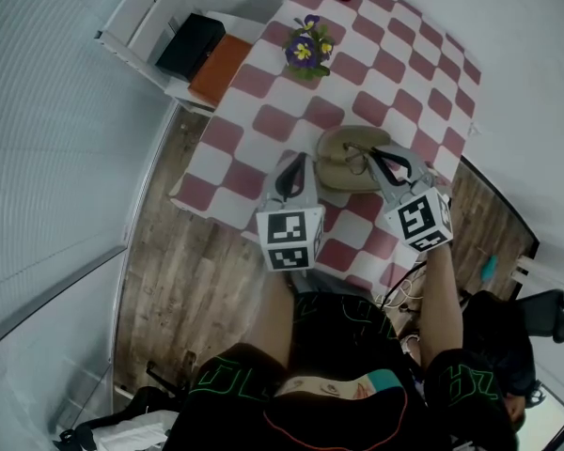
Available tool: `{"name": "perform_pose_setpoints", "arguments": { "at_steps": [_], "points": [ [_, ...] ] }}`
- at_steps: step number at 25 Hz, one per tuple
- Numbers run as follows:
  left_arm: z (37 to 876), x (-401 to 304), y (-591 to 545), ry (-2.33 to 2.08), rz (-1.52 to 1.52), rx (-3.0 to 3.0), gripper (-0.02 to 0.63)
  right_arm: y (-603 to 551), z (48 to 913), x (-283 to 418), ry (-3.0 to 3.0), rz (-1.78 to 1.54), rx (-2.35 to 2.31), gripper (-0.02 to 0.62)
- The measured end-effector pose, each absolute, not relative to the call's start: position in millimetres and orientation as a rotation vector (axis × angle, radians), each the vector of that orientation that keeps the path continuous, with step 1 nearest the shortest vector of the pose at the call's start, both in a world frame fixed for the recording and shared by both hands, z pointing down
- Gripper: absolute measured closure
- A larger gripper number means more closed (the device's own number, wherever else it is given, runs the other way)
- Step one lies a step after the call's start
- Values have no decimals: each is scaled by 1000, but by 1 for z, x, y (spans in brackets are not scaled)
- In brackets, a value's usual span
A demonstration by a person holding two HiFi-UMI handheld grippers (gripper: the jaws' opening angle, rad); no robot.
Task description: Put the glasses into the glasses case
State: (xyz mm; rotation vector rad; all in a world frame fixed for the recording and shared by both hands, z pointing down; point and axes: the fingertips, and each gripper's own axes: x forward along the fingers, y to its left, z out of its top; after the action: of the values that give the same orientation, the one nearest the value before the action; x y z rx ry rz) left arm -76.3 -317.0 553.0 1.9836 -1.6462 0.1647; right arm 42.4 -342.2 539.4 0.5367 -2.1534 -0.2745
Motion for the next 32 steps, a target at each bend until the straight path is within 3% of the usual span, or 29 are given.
{"name": "perform_pose_setpoints", "arguments": {
  "at_steps": [32],
  "points": [
    [566,-73,-300,-1596,203,1984,598,-311,597,46,-1974,-312,244,575]
  ]
}}
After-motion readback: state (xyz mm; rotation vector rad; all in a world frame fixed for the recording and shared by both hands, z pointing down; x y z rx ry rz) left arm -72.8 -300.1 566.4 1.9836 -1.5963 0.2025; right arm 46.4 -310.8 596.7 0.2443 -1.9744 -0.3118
